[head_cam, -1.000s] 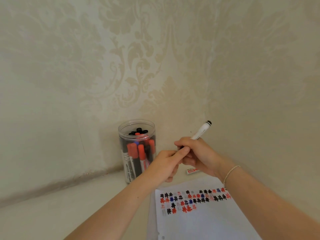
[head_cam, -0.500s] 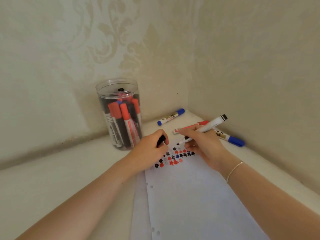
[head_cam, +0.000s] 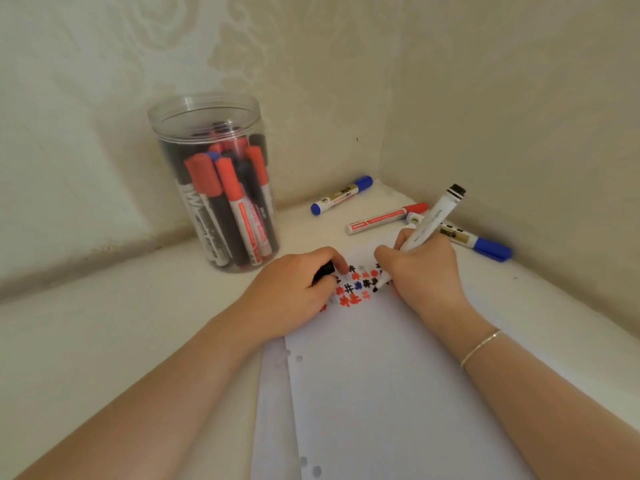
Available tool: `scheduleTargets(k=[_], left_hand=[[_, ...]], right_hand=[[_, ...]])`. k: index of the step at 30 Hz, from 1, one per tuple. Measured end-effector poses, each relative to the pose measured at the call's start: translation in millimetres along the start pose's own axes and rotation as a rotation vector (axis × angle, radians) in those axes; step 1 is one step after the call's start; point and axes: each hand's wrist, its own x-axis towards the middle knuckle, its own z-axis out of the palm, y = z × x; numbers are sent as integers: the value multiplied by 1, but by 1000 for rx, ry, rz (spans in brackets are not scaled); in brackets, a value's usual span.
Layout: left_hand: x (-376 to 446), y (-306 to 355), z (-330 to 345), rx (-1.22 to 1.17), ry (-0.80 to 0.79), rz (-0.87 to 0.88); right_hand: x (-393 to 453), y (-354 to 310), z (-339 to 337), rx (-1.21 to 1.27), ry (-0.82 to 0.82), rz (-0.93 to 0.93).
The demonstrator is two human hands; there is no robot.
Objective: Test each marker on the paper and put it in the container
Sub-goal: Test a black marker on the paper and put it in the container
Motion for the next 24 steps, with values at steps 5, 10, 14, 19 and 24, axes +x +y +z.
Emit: scheduleTargets(k=[5, 10, 14, 19, 24], left_hand=[[1, -4, 1, -20, 5, 7], [1, -6, 1, -13, -8, 7], [1, -5, 1, -11, -14, 11], [1, -4, 1, -7, -8, 9], [0, -2, 1, 6, -4, -1]], right_hand=[[-1, 1, 1, -18, -19, 1], [-1, 2, 4, -47, -1, -29], [1, 2, 1, -50, 10, -35], [-3, 1, 3, -59, -19, -52], [-5, 3, 5, -111, 23, -114]])
